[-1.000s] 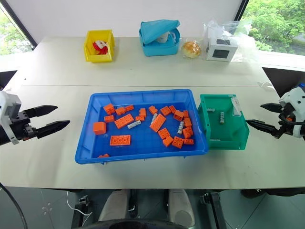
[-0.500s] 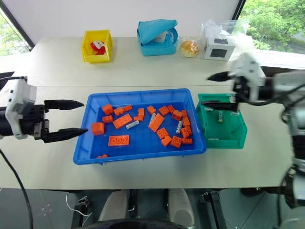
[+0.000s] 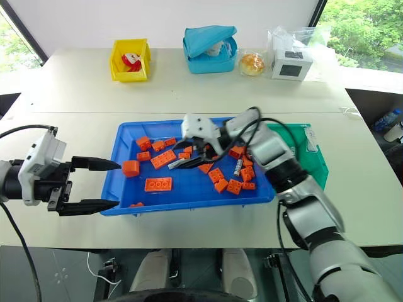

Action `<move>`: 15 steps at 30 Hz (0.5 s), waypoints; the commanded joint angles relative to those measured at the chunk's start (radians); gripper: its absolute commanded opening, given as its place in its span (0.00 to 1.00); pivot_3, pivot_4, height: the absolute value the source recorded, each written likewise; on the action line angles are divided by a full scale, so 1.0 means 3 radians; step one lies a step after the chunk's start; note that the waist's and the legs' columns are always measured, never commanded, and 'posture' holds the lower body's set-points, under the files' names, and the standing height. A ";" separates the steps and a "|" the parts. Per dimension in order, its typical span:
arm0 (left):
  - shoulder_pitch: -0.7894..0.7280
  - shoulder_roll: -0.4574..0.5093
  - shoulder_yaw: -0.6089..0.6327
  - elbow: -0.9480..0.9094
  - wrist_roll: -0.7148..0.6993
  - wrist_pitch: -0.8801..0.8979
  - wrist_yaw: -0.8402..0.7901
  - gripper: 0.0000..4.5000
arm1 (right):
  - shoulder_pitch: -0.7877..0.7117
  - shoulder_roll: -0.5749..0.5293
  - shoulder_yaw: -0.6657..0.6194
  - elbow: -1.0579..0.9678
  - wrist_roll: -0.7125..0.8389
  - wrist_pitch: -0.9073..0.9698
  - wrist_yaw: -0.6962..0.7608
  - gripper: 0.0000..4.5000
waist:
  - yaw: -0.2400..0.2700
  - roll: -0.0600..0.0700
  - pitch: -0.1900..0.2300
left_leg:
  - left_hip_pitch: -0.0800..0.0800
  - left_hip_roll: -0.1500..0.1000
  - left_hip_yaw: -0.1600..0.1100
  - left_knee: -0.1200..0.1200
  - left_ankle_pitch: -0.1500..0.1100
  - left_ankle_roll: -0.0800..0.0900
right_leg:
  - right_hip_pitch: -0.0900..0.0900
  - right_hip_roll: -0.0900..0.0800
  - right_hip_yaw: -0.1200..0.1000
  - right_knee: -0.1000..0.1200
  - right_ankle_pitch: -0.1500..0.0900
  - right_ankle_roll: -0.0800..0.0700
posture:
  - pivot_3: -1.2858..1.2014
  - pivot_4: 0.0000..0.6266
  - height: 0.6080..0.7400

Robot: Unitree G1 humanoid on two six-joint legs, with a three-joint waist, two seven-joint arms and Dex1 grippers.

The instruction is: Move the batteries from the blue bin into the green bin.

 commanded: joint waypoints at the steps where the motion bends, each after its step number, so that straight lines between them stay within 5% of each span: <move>1: -0.0049 -0.0053 -0.0037 -0.0042 0.0055 -0.0088 0.0086 1.00 | -0.0159 0.0075 0.0034 0.0313 -0.0216 -0.0336 -0.0010 0.60 | 0.0019 0.0000 0.0000 | -0.0001 0.0000 -0.0002 0.0002 0.0000 0.0000 | 0.0000 0.0000 -0.0001 0.0002 0.0000 0.0001 | 0.52 0.24 0.97; 15: -0.0249 -0.0092 -0.0091 0.0012 0.0035 -0.0076 0.0163 1.00 | -0.0311 0.0406 0.0089 0.1262 -0.0704 -0.0991 -0.0001 0.60 | -0.0009 -0.0001 -0.0001 | 0.0001 0.0000 -0.0004 0.0007 0.0000 0.0000 | -0.0006 0.0000 -0.0001 0.0028 0.0004 0.0009 | 0.52 0.24 0.97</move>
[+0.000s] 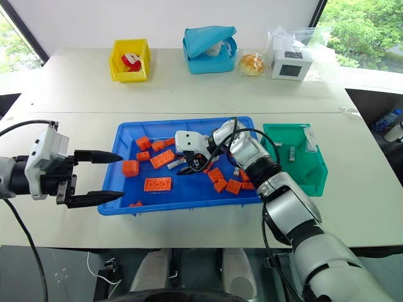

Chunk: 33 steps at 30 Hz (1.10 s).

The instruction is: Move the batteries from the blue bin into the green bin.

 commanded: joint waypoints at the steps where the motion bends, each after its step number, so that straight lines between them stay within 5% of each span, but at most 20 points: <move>1: -0.0082 0.0005 -0.0027 -0.0007 -0.0024 -0.0019 0.0017 1.00 | -0.0100 0.0072 -0.0016 0.0120 -0.0083 -0.0103 0.0015 0.60 | -0.0001 0.0000 0.0000 | 0.0000 0.0000 0.0000 0.0001 0.0000 0.0000 | 0.0000 0.0000 0.0000 0.0002 0.0000 0.0000 | 0.52 0.24 0.97; 8: -0.0130 -0.0017 -0.0120 0.0012 -0.0002 -0.0042 0.0016 1.00 | -0.0141 0.0120 0.0030 0.0259 -0.0211 -0.0108 0.0155 0.01 | 0.0000 0.0000 0.0000 | 0.0000 0.0000 -0.0001 0.0005 0.0000 0.0000 | 0.0000 0.0000 0.0000 0.0004 0.0000 -0.0001 | 0.52 0.24 0.97; 14: -0.0217 -0.0078 -0.0197 0.0012 -0.0011 -0.0056 0.0054 1.00 | -0.0007 -0.0092 -0.0332 -0.0525 0.0122 0.0519 0.0224 0.01 | 0.0017 0.0001 0.0001 | -0.0001 0.0000 -0.0001 0.0006 0.0000 0.0000 | 0.0000 -0.0001 0.0000 0.0004 0.0000 -0.0001 | 0.52 0.24 0.97; 21: -0.0256 -0.0156 -0.0304 0.0028 0.0037 -0.0090 0.0083 1.00 | 0.0443 -0.1124 -0.1311 -0.2135 0.0804 0.1976 0.0130 0.01 | 0.0048 0.0000 0.0001 | -0.0006 -0.0003 -0.0004 0.0008 0.0000 0.0000 | 0.0000 -0.0006 -0.0002 0.0002 -0.0002 0.0000 | 0.52 0.24 0.97; 27: -0.0412 -0.0219 -0.0467 0.0072 0.0043 -0.0086 0.0079 1.00 | 0.1310 -0.2206 -0.2117 -0.2406 0.0838 0.2110 -0.0033 0.01 | 0.0034 0.0000 0.0001 | -0.0003 -0.0003 -0.0003 0.0007 -0.0001 0.0000 | 0.0001 -0.0004 -0.0003 -0.0001 -0.0010 -0.0007 | 0.52 0.24 0.97; 33: -0.0629 -0.0257 -0.0645 0.0202 0.0112 -0.0117 0.0019 1.00 | 0.2020 -0.2484 -0.2494 -0.2573 0.0925 0.2157 -0.0238 0.01 | -0.0010 0.0000 0.0002 | 0.0003 -0.0002 -0.0003 0.0007 -0.0001 0.0000 | 0.0001 0.0003 0.0004 0.0003 -0.0013 -0.0002 | 0.52 0.24 0.97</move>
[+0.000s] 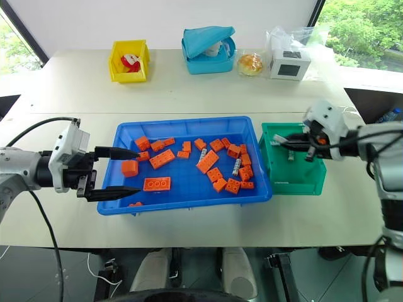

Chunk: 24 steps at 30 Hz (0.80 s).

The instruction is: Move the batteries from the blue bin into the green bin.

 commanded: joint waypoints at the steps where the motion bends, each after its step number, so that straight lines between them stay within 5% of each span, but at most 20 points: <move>1: -0.0127 -0.0011 -0.0056 0.0047 0.0025 -0.0062 -0.0048 1.00 | 0.0090 -0.0059 -0.0199 -0.0148 0.0106 0.0047 -0.0156 0.13 | -0.0006 0.0001 0.0000 | 0.0002 0.0001 0.0001 0.0000 0.0000 0.0000 | 0.0000 0.0001 0.0001 0.0001 0.0000 0.0000 | 0.52 0.24 0.97; 7: -0.0240 -0.0029 -0.0136 0.0101 0.0055 -0.0065 -0.0075 1.00 | -0.0147 -0.0018 0.0038 -0.0109 0.0102 -0.0111 -0.0321 0.79 | 0.0008 0.0001 0.0001 | 0.0000 -0.0001 0.0001 0.0001 0.0000 0.0000 | 0.0000 -0.0001 0.0002 0.0000 0.0000 -0.0001 | 0.52 0.24 0.97; 16: -0.0258 -0.0036 -0.0119 0.0047 0.0045 -0.0022 -0.0032 1.00 | -0.1129 0.0584 0.1058 -0.0294 0.0184 -0.0259 -0.0107 0.79 | 0.0015 0.0000 0.0001 | -0.0004 0.0001 -0.0001 0.0000 0.0000 0.0000 | -0.0005 0.0003 0.0004 0.0002 0.0001 -0.0002 | 0.52 0.24 0.97; 22: -0.0244 -0.0029 -0.0078 -0.0016 0.0022 0.0014 0.0030 1.00 | -0.1467 0.0947 0.1870 0.0359 -0.0435 -0.1298 0.0109 0.79 | 0.0036 -0.0002 0.0002 | -0.0008 -0.0002 0.0001 0.0003 0.0000 0.0000 | -0.0004 -0.0003 0.0002 0.0001 0.0001 -0.0001 | 0.52 0.24 0.97; 24: -0.0218 -0.0023 -0.0047 -0.0047 0.0011 0.0027 0.0061 1.00 | -0.1637 0.1158 0.1972 0.0654 -0.0481 -0.1196 0.0083 0.79 | 0.0024 -0.0003 0.0002 | -0.0009 -0.0002 0.0004 0.0007 0.0000 0.0000 | -0.0004 -0.0004 0.0003 0.0000 0.0001 -0.0002 | 0.52 0.24 0.97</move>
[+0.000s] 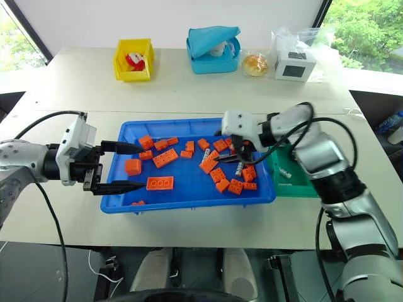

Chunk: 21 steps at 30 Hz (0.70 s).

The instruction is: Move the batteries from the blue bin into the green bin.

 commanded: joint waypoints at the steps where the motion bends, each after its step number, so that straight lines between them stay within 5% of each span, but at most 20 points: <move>1: 0.0019 0.0025 0.0117 -0.0139 -0.0054 0.0022 0.0064 1.00 | -0.0317 0.0298 0.0139 0.0446 -0.0160 0.0017 -0.0033 0.79 | -0.0015 -0.0001 0.0000 | 0.0000 0.0000 0.0000 0.0000 0.0000 0.0000 | 0.0000 0.0000 0.0000 0.0000 0.0000 0.0000 | 0.52 0.24 0.97; 8: 0.0209 0.0034 0.0264 -0.0296 -0.0110 0.0078 0.0185 1.00 | -0.0509 0.0445 0.0274 0.0774 -0.0257 0.0006 0.0262 0.79 | -0.0002 0.0000 0.0000 | 0.0000 0.0002 -0.0004 -0.0002 0.0000 0.0000 | -0.0001 0.0003 -0.0003 0.0006 0.0006 0.0009 | 0.52 0.24 0.97; 21: 0.0189 0.0001 0.0290 -0.0301 -0.0161 0.0094 0.0304 1.00 | -0.0766 0.0429 0.0289 0.1423 -0.0526 -0.1170 0.0647 0.79 | -0.0017 0.0000 0.0001 | 0.0002 0.0003 -0.0003 -0.0002 0.0000 0.0000 | -0.0001 0.0003 -0.0003 0.0005 0.0006 0.0009 | 0.52 0.24 0.97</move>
